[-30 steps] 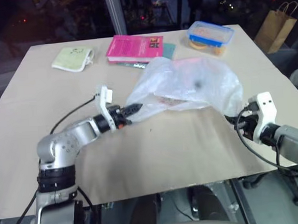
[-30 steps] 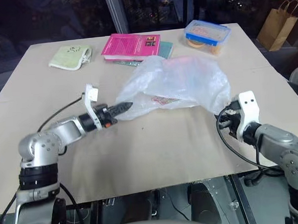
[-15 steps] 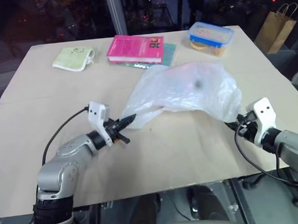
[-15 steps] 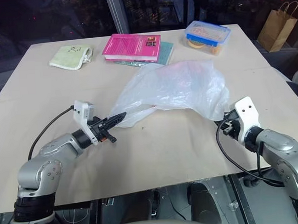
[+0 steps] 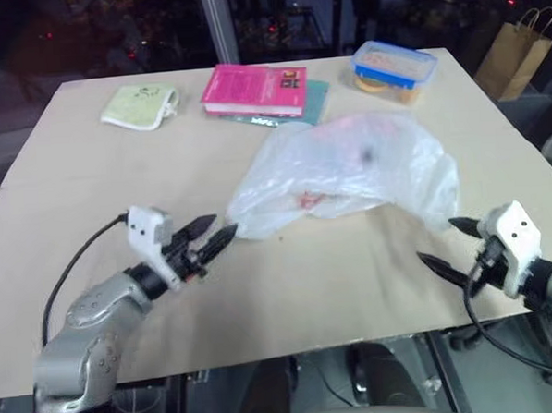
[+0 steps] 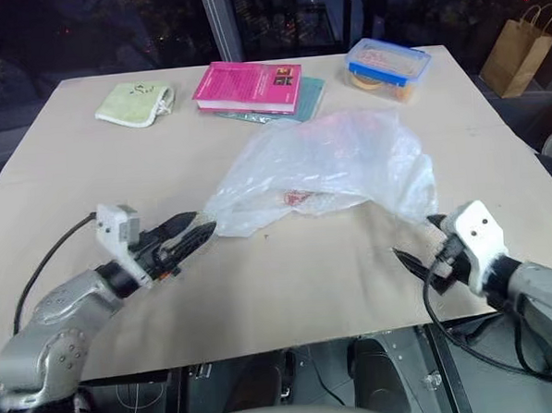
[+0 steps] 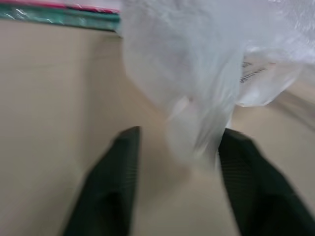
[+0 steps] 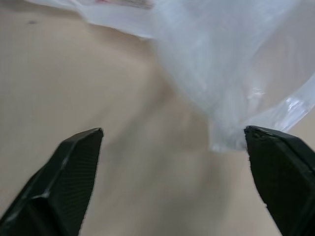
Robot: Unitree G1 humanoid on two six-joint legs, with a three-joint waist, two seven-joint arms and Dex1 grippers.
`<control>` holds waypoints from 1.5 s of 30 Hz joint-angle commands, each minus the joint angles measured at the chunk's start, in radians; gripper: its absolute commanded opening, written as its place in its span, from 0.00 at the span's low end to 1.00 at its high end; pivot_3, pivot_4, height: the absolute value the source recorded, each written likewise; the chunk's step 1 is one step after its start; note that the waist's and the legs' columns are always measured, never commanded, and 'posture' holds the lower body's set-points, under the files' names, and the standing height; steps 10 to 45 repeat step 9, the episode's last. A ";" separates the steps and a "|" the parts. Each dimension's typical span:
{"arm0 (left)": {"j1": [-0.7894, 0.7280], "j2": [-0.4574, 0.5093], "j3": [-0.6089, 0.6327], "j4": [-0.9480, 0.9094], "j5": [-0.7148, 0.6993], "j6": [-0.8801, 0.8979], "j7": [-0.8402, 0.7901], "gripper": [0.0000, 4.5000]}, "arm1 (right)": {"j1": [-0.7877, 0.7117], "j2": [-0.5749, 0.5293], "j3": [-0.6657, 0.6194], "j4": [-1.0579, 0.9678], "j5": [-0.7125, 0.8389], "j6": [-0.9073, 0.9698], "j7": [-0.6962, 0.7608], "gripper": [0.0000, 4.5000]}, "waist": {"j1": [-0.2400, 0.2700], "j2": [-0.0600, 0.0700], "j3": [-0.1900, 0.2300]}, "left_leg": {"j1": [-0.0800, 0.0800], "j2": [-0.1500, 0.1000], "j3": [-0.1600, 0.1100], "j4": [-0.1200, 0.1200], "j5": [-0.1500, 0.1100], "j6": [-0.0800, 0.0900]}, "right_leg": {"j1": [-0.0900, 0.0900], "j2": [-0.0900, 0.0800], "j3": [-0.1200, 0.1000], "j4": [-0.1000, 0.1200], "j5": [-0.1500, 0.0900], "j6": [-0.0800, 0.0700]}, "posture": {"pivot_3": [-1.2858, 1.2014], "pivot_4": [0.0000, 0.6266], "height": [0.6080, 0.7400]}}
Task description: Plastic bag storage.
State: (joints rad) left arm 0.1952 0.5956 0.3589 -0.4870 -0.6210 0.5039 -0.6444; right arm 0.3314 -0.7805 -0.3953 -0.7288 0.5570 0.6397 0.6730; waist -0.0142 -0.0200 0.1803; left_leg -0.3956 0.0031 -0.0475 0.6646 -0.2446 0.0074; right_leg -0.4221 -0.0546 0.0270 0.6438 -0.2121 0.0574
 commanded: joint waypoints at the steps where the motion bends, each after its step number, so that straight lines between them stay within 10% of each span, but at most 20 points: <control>1: 0.105 0.002 0.066 -0.047 0.046 -0.087 -0.029 0.89 | 0.080 -0.026 -0.146 -0.022 0.015 -0.060 0.109 1.00 | 0.003 -0.001 0.000 | 0.000 0.000 0.000 0.000 -0.001 0.001 | 0.001 0.000 0.000 -0.001 0.000 0.000 | 0.52 0.24 1.00; 45: 0.213 -0.011 0.098 -0.037 0.051 -0.152 -0.059 0.89 | 0.139 -0.030 -0.195 0.076 -0.042 -0.158 0.202 1.00 | 0.004 -0.004 -0.002 | 0.000 0.002 0.000 0.002 -0.002 -0.001 | 0.002 0.000 -0.001 -0.003 0.000 0.000 | 0.52 0.24 1.00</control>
